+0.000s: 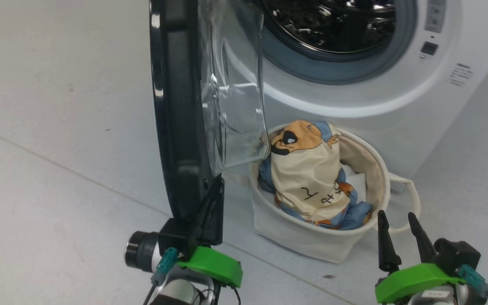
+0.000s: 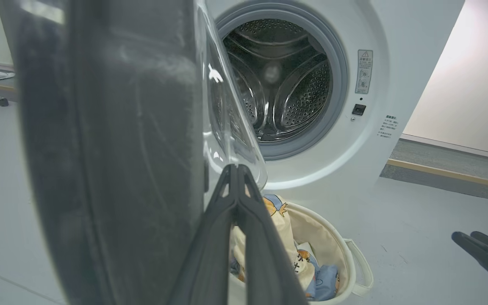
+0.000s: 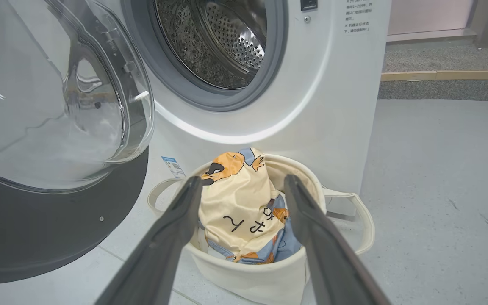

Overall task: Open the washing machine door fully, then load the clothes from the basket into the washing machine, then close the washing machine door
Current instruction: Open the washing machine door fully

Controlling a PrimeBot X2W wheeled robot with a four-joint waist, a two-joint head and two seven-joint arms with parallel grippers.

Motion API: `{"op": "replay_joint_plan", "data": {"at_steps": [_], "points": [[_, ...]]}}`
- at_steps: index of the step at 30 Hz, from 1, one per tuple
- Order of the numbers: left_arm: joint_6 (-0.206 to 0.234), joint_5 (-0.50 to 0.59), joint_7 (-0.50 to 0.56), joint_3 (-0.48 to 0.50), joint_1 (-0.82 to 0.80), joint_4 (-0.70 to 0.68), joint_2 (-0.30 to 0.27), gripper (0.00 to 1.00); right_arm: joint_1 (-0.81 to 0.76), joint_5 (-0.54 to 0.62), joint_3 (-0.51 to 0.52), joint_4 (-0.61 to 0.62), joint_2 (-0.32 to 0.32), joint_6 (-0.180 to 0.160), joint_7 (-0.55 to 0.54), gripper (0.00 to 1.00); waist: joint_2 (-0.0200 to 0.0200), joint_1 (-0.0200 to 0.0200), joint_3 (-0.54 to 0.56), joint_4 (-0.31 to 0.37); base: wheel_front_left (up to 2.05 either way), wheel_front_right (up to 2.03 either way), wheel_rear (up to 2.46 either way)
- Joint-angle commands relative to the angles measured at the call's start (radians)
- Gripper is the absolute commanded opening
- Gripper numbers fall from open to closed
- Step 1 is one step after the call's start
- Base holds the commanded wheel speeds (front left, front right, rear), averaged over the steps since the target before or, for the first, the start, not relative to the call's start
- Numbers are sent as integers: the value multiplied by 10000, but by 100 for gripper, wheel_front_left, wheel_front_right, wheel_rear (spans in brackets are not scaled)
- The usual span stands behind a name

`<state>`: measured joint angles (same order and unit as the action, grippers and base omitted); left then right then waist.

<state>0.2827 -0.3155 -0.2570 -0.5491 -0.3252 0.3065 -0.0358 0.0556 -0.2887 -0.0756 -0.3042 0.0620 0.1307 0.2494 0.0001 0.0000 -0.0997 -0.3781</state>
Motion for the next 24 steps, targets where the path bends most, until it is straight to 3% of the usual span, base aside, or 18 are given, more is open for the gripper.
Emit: {"op": "replay_joint_plan", "data": {"at_steps": [1,24], "points": [[127,180,-48,631,-141,-342,-144,0,143,141,-189,235,56,0,124,100,-1,0,75,-335,0,0,0],[-176,993,-48,3831,-231,228,-144,0,338,178,-152,252,153,0,124,100,-1,0,-520,-540,0,0,0]]}}
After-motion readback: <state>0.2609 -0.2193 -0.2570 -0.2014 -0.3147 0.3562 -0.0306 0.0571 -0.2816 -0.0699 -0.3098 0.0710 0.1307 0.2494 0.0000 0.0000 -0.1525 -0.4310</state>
